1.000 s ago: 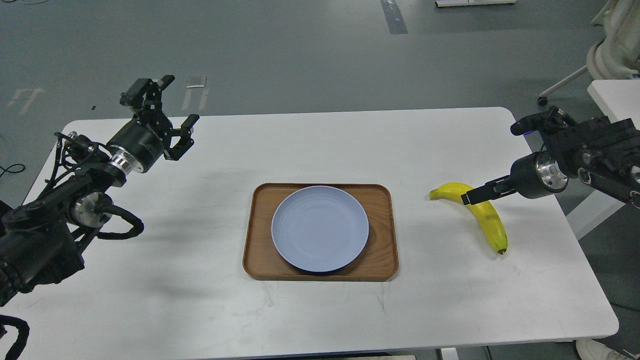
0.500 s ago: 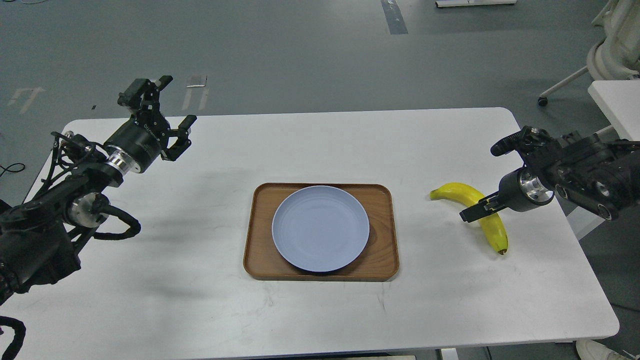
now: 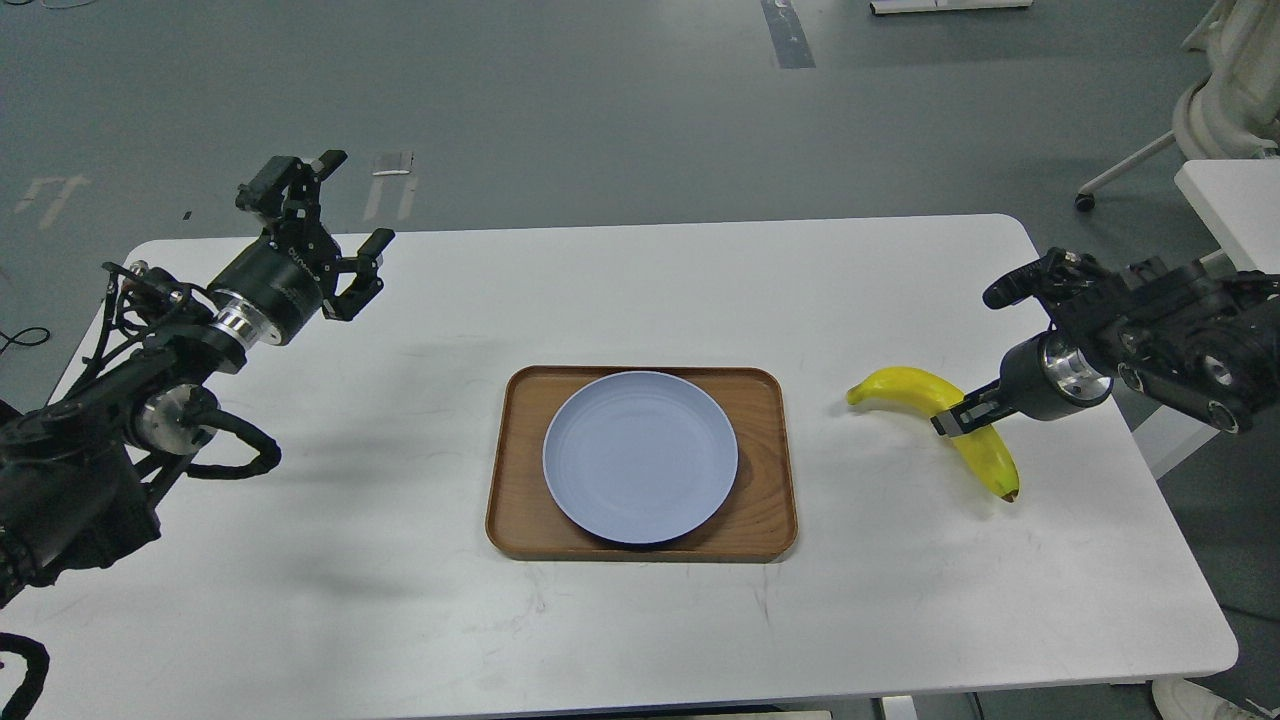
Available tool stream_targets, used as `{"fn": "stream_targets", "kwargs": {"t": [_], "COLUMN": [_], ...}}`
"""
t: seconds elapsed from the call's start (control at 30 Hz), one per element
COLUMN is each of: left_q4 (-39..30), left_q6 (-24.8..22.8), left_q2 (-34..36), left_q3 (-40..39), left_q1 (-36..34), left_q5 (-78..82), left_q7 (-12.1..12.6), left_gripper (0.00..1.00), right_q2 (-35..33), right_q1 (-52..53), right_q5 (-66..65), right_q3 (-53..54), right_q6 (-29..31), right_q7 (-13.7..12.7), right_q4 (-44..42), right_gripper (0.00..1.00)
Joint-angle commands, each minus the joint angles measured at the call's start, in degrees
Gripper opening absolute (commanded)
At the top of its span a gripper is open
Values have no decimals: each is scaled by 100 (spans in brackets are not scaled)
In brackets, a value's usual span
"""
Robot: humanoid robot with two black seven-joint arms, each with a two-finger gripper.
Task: Place banana on plate with both arms
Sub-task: 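Lift the banana with the right gripper and lower it onto the plate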
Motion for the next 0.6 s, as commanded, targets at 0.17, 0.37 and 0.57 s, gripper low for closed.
{"fn": "stream_targets", "kwargs": {"t": [0.17, 0.37, 0.57], "left_q4": [-8, -17, -17], "left_q6": [0, 0, 0], "left_q2": [56, 65, 65], "left_q3": [0, -9, -9], "left_q1": [-25, -52, -60], "left_q5": [0, 0, -9], "left_q7": [0, 0, 0], "left_gripper": [97, 97, 97], "right_q2": [471, 1491, 2187], "right_q1": [1239, 1318, 1257], "right_q5": [122, 691, 1036], "right_q3": [59, 51, 7], "right_q6": [60, 156, 241], "right_q7": [1, 1, 1], "right_q4": [666, 596, 446], "right_gripper": [1, 2, 3]}}
